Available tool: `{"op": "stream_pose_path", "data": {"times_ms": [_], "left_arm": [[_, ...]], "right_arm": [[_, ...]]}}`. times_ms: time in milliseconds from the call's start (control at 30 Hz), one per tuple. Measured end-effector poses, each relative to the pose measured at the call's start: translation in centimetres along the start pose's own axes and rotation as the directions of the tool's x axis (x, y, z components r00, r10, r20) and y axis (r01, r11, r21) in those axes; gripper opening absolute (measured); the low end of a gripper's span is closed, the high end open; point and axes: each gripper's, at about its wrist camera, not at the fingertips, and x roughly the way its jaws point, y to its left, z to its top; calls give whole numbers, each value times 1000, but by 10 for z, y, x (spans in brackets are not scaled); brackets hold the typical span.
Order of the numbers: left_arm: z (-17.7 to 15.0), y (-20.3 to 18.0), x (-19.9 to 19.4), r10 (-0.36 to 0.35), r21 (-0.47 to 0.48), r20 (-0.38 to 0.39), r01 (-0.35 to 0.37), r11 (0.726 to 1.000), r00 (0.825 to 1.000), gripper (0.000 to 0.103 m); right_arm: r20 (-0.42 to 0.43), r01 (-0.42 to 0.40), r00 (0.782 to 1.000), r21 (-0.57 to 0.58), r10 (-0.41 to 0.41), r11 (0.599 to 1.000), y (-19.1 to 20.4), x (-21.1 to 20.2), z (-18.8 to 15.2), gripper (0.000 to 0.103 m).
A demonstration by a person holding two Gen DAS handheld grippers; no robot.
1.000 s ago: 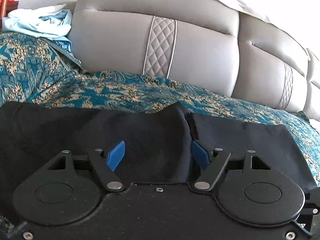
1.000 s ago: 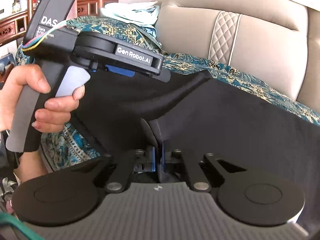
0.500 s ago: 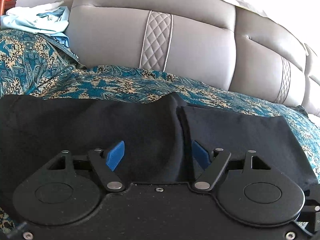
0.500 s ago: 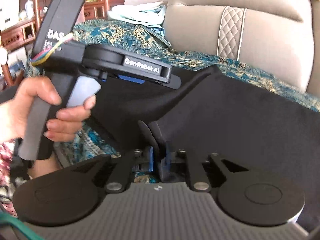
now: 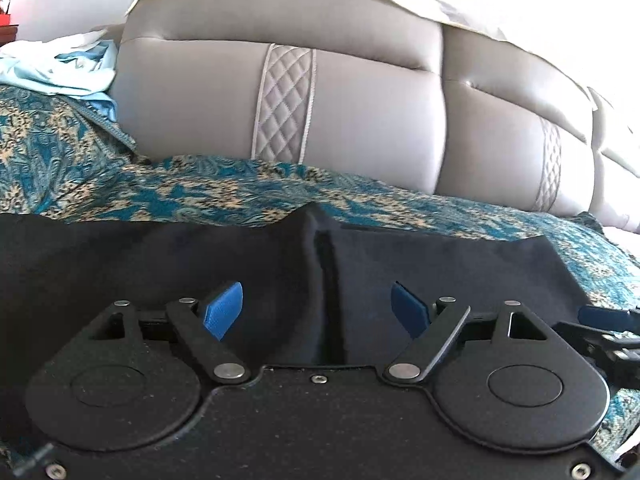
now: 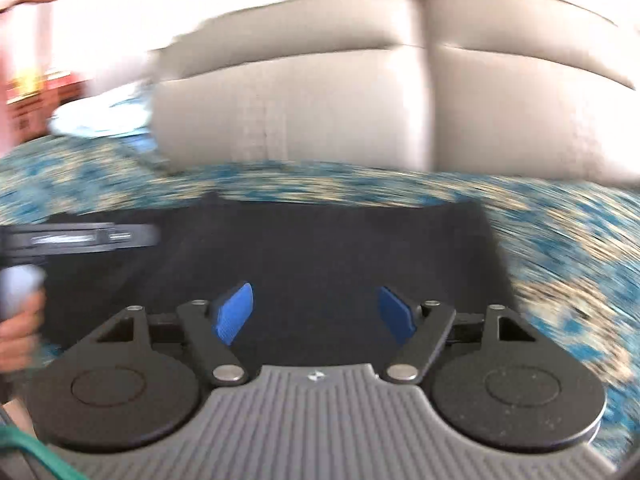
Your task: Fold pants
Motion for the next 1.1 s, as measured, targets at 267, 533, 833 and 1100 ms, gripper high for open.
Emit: {"op": "stream_pose_path", "data": {"times_ms": [267,533,833,1100], "left_arm": [[-9,-32,2,-41,72,4,40,997,999,81],[-18,-52,13,-37,118,-37,41,992,999,81],[-21,-58,22,-2,160,-69,13,987,998,80],[16,-72,45,-85,138,-135,104,985,987,28]], "right_arm": [[6,199,980,-34,-199,979,-23,-1,-28,82],[14,230,973,-56,-230,972,-30,0,-39,90],[42,242,970,-55,-240,969,-27,-3,-37,95],[53,223,974,-110,-219,969,-26,21,8,103]]}}
